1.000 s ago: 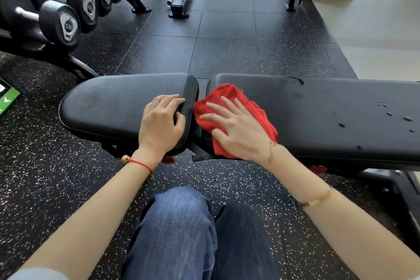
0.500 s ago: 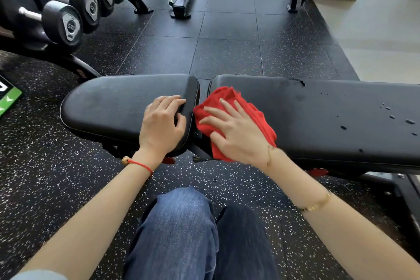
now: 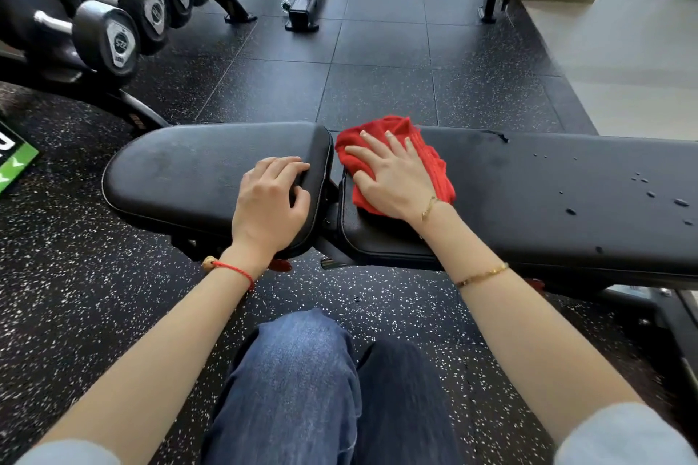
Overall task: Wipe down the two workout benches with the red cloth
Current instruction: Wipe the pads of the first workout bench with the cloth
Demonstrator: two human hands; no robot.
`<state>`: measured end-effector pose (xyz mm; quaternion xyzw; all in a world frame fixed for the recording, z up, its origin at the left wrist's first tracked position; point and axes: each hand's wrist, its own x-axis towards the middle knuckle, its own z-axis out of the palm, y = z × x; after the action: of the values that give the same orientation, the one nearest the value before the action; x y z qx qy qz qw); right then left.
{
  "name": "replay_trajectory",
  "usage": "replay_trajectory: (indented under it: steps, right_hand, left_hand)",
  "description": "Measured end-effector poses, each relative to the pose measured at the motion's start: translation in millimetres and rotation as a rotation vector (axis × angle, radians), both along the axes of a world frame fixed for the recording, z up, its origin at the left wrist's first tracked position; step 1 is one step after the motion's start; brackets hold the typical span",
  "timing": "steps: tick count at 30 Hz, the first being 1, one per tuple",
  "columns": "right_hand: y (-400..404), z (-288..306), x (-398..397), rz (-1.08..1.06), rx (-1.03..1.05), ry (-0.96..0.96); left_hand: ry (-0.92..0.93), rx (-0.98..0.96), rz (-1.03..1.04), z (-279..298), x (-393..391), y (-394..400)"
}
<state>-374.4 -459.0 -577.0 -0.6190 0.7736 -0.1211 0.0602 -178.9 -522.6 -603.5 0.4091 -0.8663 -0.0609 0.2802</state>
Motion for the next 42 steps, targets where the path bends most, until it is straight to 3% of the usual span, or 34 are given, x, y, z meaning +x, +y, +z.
replay_trajectory:
  steps: [4,8,14,18,24,29,34,38,42]
  right_hand:
    - [55,-5,17,0.09,-0.043,0.023]
    - [86,-7,-9,-0.038,-0.092,0.013]
    - [36,2,-60,-0.269,0.059,0.003]
    - [27,1,-43,-0.175,0.068,-0.01]
    - [92,-6,-22,-0.052,-0.028,0.006]
    - [122,-10,-70,-0.216,-0.039,0.029]
    - [75,3,-144,-0.463,0.071,0.009]
    - [41,7,-117,-0.325,0.079,-0.003]
    - [76,-1,-75,-0.123,-0.001,0.003]
  left_hand:
    - [-0.002,0.012,-0.009,0,0,1]
    - [-0.025,0.004,-0.016,-2,1,1]
    - [-0.026,0.02,-0.03,0,-1,1]
    - [-0.013,0.039,-0.066,6,-5,4]
    - [0.039,0.055,-0.171,21,-62,35]
    - [-0.021,0.067,-0.265,15,-100,51]
    - [0.01,0.075,-0.232,7,-108,59]
    - [0.013,0.065,-0.221,8,-109,60]
    - [0.004,0.072,-0.229,8,-107,61]
